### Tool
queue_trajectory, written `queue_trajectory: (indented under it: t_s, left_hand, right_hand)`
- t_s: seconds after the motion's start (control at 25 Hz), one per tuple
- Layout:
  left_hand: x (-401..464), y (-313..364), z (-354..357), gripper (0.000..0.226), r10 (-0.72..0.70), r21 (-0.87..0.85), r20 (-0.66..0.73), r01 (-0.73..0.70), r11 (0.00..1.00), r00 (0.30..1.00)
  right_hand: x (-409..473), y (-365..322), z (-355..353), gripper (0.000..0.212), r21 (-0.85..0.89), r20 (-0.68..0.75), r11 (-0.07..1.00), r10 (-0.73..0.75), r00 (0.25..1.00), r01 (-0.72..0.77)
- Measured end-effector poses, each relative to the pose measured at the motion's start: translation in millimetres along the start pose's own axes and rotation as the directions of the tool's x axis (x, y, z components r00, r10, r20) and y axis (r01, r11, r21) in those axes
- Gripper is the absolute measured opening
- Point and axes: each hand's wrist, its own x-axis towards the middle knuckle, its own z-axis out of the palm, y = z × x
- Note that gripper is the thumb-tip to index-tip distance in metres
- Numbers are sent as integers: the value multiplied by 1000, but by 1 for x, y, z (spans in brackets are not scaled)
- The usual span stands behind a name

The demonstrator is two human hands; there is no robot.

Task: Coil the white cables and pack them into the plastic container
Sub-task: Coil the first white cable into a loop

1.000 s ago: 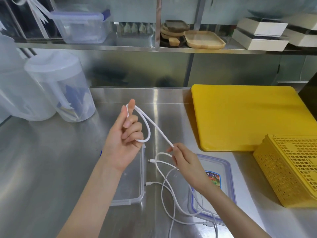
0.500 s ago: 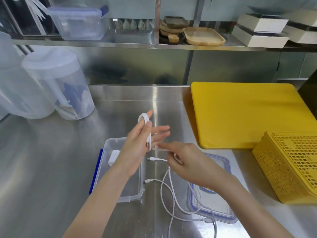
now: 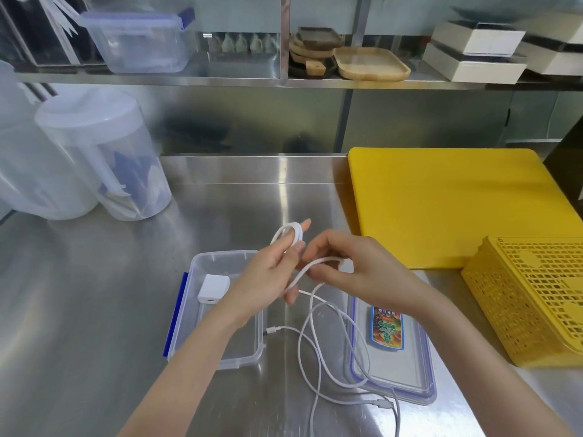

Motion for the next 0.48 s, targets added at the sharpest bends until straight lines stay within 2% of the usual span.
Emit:
queue_trajectory:
  t_s: [0.12,0.24,0.32,0.48]
  left_hand:
    - [-3,3,2,29,-21,-58,70,25,998,997]
    - [-6,6,-1,41,-74,-132,124,90,987,990]
    - [-6,6,-3,39,-91,-155,183,120,981,979]
    - [-9,5,-10,32,-94,-284,320,190,940,943]
  right_hand:
    - [2,0,-4,26,-24,-67,1000,-8,998,7]
    - [2,1,-5,23,-57,-139,998,3,990,-11]
    - [1,1,-7,21,-41,-138,999,-14,990,8]
    - [2,3,-12,13,162,-77,986,-32,996,44]
